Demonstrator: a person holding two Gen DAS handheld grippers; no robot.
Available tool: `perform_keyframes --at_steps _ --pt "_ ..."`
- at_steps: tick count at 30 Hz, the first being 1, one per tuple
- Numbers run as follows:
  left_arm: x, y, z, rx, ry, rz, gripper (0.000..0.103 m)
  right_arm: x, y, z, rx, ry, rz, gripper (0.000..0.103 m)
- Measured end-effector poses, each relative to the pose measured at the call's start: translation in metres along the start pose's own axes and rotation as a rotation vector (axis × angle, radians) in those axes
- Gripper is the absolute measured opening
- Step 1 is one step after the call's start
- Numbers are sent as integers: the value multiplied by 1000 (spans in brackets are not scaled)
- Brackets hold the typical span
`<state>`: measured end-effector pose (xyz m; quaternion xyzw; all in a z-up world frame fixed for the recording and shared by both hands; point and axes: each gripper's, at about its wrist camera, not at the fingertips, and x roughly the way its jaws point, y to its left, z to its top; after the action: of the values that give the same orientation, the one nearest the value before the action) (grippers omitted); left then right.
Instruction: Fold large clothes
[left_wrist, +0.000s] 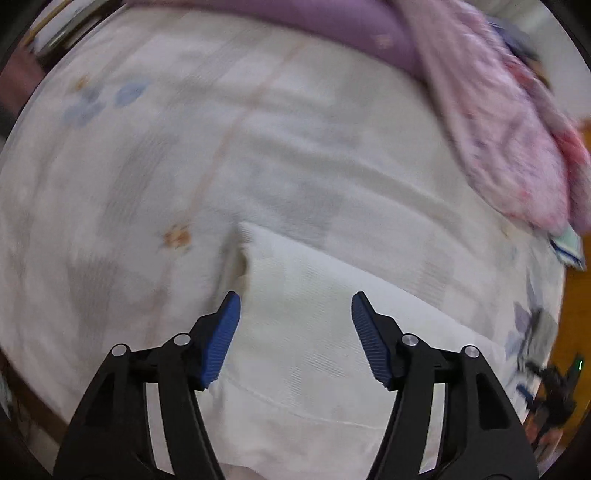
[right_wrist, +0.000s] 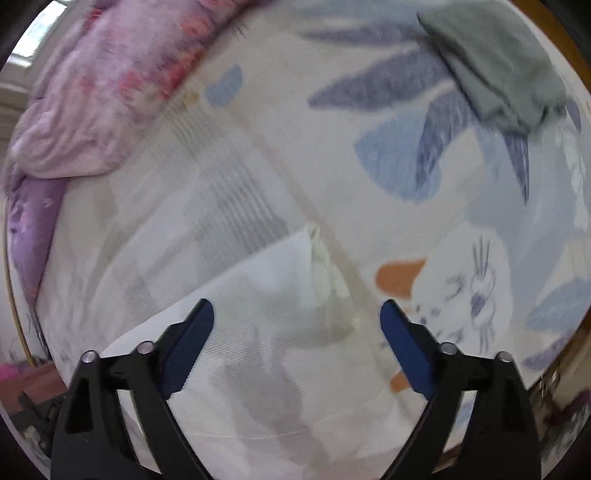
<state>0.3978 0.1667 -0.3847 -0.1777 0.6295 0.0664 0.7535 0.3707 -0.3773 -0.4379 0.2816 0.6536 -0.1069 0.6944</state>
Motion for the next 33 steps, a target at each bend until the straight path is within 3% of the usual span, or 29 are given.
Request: perform_keyframes --at_steps 6,12,19,22,26,29,30,32,33 --pt "13 -21 -39 133 32 87 68 16 -44 -12 12 84 27 88" --pt "29 -38 -76 220 86 101 68 47 -87 -34 26 186 95 88" --pt "42 -61 -105 271 95 102 70 102 -95 -64 -38 345 313 88" --pt "45 -69 -118 276 77 83 71 125 -95 -86 -62 435 440 97" --pt "54 -81 -132 302 80 46 73 137 -99 -112 23 523 629 97" --pt "60 -84 -136 256 89 25 73 139 -93 -114 35 487 627 97" --pt "61 -85 -136 248 88 19 73 141 -93 -111 96 483 621 97" --pt "63 -89 -136 244 81 25 73 138 -94 -101 210 429 736 96" --pt "63 -91 -135 247 77 26 73 128 -92 -89 230 322 803 96"
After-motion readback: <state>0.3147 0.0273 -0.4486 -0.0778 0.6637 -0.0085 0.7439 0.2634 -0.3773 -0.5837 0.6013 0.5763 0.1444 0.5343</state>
